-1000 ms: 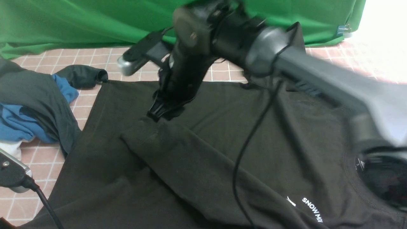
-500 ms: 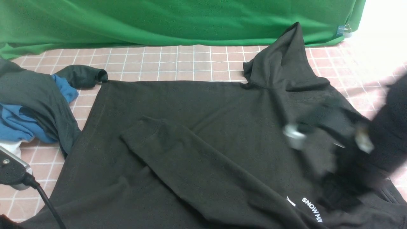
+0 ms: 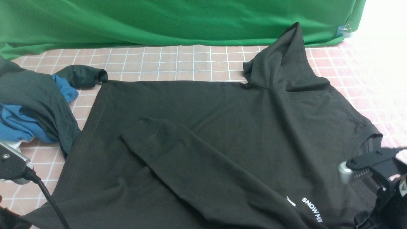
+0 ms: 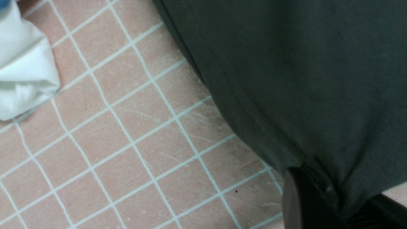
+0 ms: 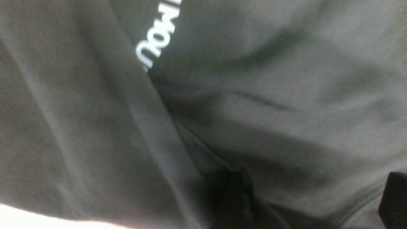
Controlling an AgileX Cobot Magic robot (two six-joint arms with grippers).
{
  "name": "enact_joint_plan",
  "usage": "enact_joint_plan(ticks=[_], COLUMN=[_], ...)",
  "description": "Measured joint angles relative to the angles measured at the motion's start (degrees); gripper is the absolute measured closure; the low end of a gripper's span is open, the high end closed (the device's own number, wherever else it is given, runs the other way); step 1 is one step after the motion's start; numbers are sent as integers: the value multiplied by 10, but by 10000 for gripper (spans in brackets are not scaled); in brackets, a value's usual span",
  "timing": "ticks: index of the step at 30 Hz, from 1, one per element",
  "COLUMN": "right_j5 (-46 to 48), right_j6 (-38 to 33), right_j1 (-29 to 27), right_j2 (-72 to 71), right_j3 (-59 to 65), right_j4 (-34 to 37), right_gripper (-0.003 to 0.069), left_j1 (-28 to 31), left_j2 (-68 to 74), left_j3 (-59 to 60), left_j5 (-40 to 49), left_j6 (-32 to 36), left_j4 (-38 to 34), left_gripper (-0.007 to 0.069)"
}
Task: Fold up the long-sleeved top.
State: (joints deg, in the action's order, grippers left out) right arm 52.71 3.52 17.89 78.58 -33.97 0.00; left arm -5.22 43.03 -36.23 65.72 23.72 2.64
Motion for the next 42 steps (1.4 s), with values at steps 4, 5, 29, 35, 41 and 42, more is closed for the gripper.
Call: enact_joint_plan(ticks=[4, 5, 29, 35, 41, 42], right_j5=[-7, -8, 150, 161, 173, 174], right_j6=[-7, -9, -12, 1, 19, 25], right_j1=[0, 0, 0, 0, 0, 0], right_j2=[17, 18, -57, -67, -70, -70], right_j3=[14, 14, 16, 24, 10, -5], right_j4=[7, 7, 10, 0, -6, -6], right_gripper=[102, 117, 604, 546, 202, 165], left_j1=[0, 0, 0, 0, 0, 0], left_j2=[0, 0, -1, -24, -53, -55], left_j3=[0, 0, 0, 0, 0, 0], left_j5=[0, 0, 39, 41, 42, 42], left_j6=[0, 0, 0, 0, 0, 0], left_j4=[-12, -15, -12, -12, -12, -12], left_gripper=[575, 575, 575, 575, 575, 575])
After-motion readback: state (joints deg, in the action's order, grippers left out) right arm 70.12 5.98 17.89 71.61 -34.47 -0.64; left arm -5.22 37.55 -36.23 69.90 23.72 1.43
